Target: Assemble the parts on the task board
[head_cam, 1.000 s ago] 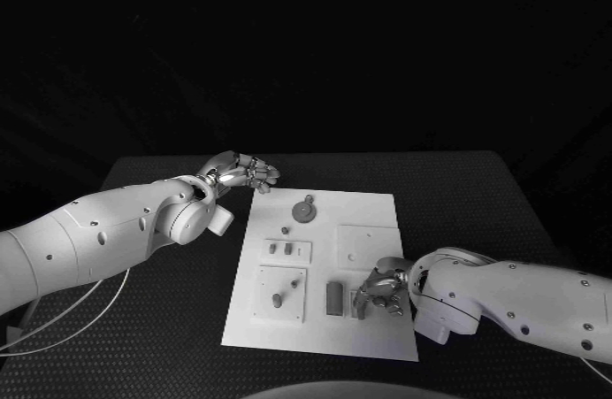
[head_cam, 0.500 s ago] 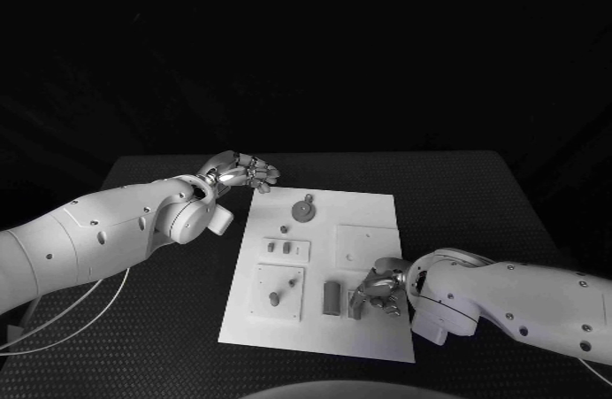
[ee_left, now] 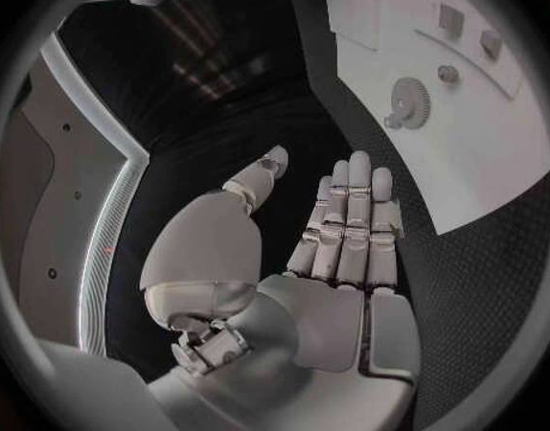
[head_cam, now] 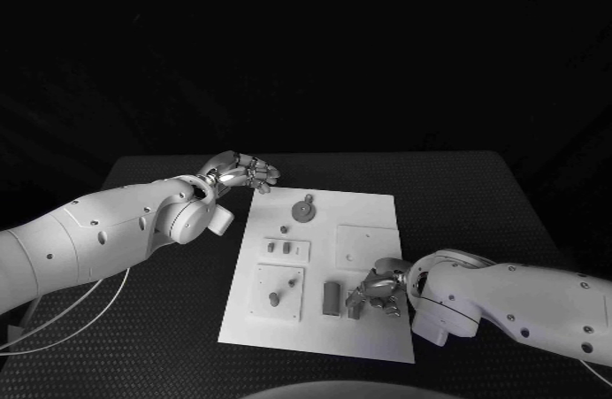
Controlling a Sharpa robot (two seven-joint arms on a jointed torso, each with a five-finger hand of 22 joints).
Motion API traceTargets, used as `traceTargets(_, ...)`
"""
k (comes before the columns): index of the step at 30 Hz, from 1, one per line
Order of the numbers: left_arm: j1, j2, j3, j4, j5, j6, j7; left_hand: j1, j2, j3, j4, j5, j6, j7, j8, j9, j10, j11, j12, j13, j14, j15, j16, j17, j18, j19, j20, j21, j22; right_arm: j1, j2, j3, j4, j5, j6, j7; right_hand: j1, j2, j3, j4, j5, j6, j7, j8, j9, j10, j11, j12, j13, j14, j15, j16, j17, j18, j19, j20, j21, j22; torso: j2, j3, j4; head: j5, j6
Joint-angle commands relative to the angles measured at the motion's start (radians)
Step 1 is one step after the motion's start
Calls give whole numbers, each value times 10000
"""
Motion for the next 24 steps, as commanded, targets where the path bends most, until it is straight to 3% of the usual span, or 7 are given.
traceTargets(1,9,6,6,27,-12,125,50,-31,35,-15,48,-33,-74,-4,66,-12,-59,18,42,-9,-3,60,-46,14,142,73,22,-52,186,-1,13,15,37,-83,89,337,-34,-191,-20,137,-101,-52,8,-43,-16,-85,-4,-63,21,-50,-8,-37,16,453,-32,-19,35,-17,0,5,1,-2,-2)
traceTargets(3,9,4,6,24,-13,123,49,-30,35,-15,48,-33,-74,-4,66,-12,-59,17,43,-9,-3,60,-48,16,142,73,22,-53,186,-1,5,15,32,-91,62,343,-46,-301,-33,211,-121,-66,8,-41,-10,-88,-5,-61,29,-54,-10,-34,23,453,-29,-28,44,-24,0,6,-1,-6,-3)
traceTargets(10,10,8,6,21,-14,122,50,-29,36,-14,48,-33,-74,-4,66,-13,-59,18,43,-9,-2,60,-48,17,143,74,22,-53,186,-1,-46,15,96,-219,64,499,12,-377,-31,244,-127,-89,5,-35,4,-91,-8,-56,38,-59,-17,-27,33,453,-22,-48,56,-31,2,8,1,0,-13)
traceTargets(24,10,4,5,15,-17,128,41,-21,38,-13,47,-33,-74,-4,70,-13,-59,17,43,-10,-1,60,-55,26,144,74,22,-57,188,2,-293,18,279,-332,93,498,197,-264,-22,257,-112,-47,-9,19,45,-69,-20,-39,54,-46,-23,-17,43,453,-13,-73,81,-42,-3,1,0,-7,-1)
